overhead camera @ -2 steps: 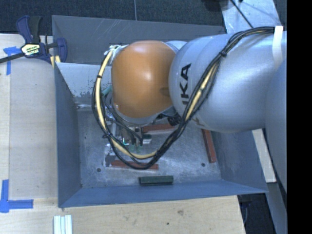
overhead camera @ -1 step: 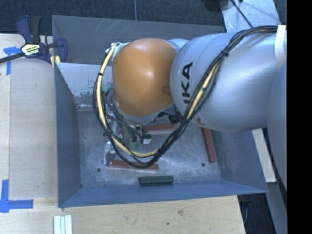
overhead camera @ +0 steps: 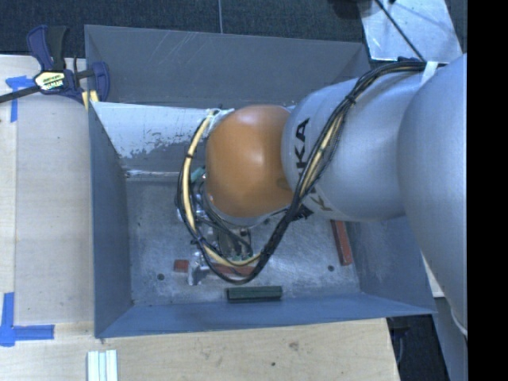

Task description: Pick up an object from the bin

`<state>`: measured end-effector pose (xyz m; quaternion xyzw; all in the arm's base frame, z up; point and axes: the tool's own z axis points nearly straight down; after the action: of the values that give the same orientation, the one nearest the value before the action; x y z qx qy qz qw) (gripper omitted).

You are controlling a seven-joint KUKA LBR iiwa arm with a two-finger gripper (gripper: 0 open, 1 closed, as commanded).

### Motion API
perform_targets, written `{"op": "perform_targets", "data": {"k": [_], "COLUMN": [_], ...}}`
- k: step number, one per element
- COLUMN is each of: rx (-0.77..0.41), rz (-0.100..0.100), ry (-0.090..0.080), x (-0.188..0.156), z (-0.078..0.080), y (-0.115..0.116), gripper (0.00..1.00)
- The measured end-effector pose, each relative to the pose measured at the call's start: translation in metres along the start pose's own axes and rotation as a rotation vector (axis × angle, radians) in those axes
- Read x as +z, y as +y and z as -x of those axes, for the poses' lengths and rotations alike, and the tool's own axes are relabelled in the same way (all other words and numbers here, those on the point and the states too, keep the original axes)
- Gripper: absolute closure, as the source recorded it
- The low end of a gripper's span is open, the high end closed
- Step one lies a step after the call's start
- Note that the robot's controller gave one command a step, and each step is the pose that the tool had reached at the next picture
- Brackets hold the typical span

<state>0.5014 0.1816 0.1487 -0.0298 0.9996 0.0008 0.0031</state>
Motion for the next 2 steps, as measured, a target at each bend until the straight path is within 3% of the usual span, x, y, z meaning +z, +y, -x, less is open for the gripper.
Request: {"op": "perform_targets", "data": {"k": [1, 2], "rx": [0.068, 0.046], "rz": [-0.001, -0.001], "ry": [0.007, 0.004], "x": [-0.008, 0.001], "z": [0.013, 0.014], "y": [-0.042, -0.058], "gripper": [0.00, 0.00]}}
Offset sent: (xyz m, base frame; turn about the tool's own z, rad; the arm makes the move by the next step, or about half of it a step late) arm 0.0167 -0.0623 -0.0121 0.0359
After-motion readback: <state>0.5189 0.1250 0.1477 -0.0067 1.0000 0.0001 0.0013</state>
